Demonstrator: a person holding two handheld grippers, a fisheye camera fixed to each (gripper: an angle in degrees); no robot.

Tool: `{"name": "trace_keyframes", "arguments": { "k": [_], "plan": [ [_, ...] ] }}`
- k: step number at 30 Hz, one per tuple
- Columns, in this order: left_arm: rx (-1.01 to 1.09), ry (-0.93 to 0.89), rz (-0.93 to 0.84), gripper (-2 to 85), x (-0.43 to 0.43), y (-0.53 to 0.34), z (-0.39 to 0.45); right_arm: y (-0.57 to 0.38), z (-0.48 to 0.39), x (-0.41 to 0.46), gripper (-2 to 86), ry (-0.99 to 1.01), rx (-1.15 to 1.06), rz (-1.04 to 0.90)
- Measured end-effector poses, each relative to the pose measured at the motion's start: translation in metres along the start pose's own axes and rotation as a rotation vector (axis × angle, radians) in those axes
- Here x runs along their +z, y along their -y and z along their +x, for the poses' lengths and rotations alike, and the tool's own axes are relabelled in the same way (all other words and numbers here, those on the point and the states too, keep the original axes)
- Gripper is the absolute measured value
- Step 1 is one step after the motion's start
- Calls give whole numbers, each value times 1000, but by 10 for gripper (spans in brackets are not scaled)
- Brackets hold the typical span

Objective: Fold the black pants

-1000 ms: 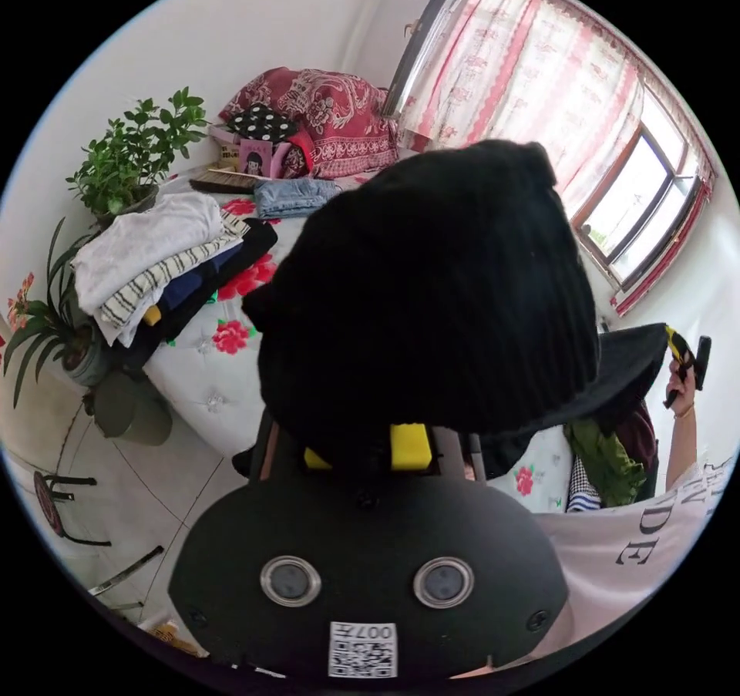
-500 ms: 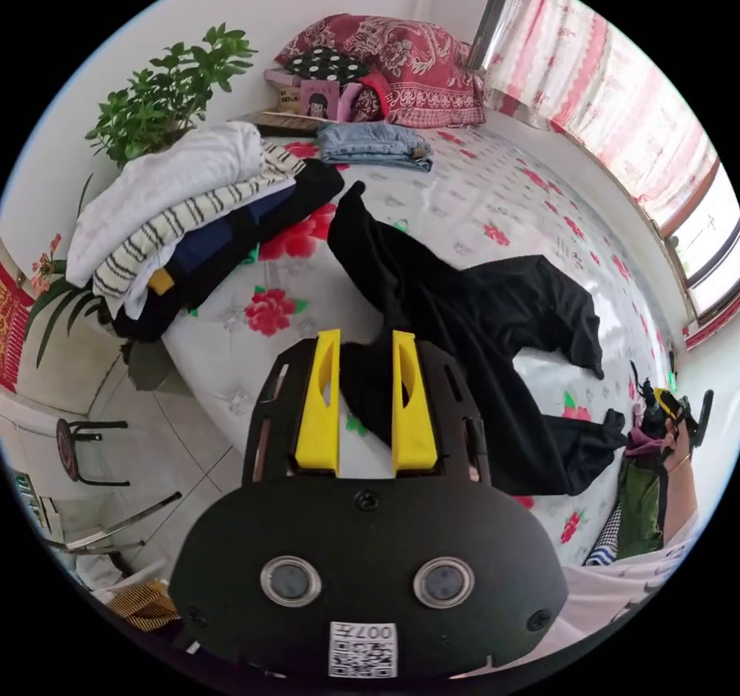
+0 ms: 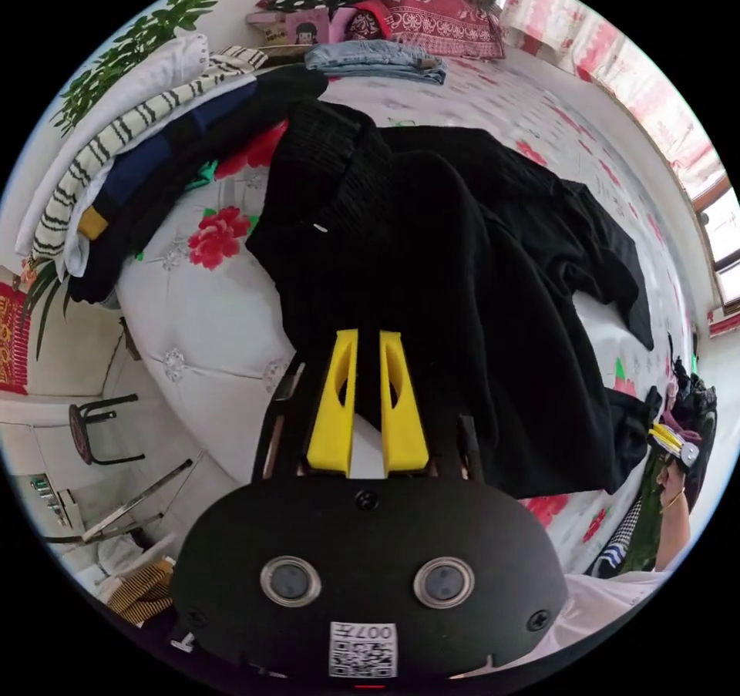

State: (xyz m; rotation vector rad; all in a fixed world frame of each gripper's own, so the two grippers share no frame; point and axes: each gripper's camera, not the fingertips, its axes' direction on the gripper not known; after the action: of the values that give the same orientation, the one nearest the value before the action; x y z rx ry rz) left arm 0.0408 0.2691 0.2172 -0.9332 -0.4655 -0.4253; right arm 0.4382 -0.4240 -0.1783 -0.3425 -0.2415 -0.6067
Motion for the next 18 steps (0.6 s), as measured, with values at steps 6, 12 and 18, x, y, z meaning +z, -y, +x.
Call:
{"name": "trace_keyframes", "arguments": {
  "k": [6, 12, 18],
  "plan": [
    [-8, -50, 117, -8, -51, -46, -35, -91, 11, -86, 0, 150, -13, 152],
    [-70, -96, 183, -9, -113, -89, -94, -185, 51, -243, 0, 456, -10, 419],
    [-112, -141, 198, -9, -113, -103, -107, -155, 80, -271, 17, 159, 166, 484]
  ]
}}
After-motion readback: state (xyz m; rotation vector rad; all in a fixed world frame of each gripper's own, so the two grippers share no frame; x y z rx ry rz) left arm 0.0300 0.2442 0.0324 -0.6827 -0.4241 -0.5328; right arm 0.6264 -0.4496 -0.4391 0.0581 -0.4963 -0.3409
